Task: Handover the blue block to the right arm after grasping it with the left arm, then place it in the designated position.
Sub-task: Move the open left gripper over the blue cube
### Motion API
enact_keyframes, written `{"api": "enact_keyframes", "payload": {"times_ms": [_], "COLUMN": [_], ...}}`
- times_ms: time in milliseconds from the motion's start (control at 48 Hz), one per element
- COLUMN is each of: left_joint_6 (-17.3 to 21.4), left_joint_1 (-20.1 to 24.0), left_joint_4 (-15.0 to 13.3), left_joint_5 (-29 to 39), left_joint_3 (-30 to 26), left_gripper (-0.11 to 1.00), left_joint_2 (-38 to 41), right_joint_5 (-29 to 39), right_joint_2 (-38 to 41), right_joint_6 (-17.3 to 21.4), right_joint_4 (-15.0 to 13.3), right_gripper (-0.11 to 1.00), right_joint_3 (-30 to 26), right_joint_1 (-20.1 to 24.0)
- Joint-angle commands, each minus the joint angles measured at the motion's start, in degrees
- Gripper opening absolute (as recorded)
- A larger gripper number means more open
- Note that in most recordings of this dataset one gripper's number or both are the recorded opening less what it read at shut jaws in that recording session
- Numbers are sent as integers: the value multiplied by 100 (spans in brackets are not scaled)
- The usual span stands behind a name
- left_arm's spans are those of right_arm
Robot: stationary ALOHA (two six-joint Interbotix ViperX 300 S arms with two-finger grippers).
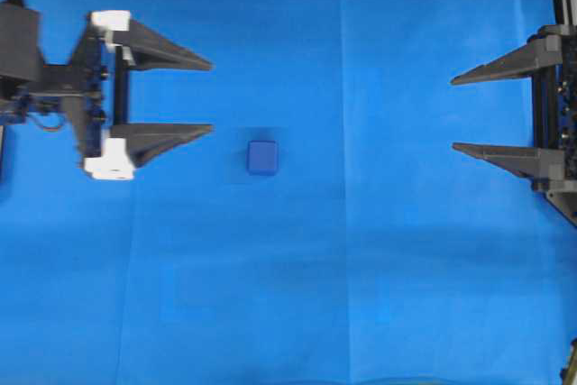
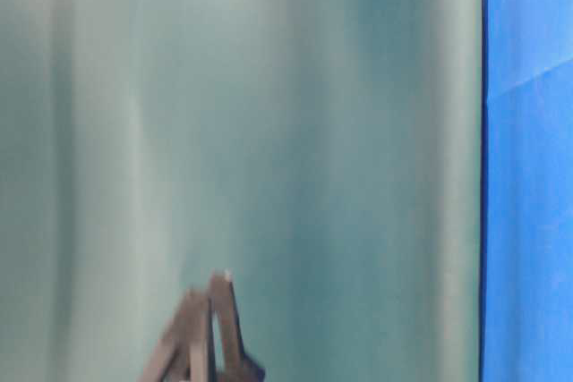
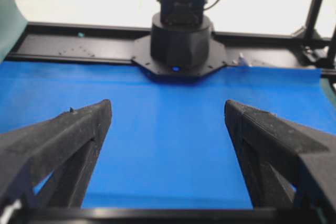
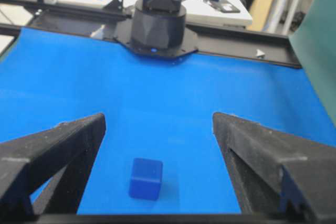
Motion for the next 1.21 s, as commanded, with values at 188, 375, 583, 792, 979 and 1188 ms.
{"api": "enact_keyframes", "payload": {"times_ms": [188,375,583,792,979,1188], "left_joint_6": [62,44,-70,-149,-149,-132], "left_joint_1": [-9,0,-9,-62,-114,-211], "left_joint_4": [9,0,-18,-18,-18,-18], "left_joint_5": [237,571,1213,3208,5115,6759], "left_joint_3": [-958,-1099,-1230,-1863,-2663,-3577], "left_gripper": [92,91,91,91,91,91], "left_joint_2": [756,853,835,914,1046,1336], "right_joint_5": [-105,-97,-97,-105,-97,-97], "right_joint_2": [53,62,62,62,79,88], "right_joint_6": [0,0,0,0,-9,-9], "right_joint_4": [18,9,9,9,9,9], "right_gripper": [98,98,98,98,98,98], "right_joint_3": [-185,-193,-211,-220,-229,-229], "right_joint_1": [0,0,0,0,0,0]}}
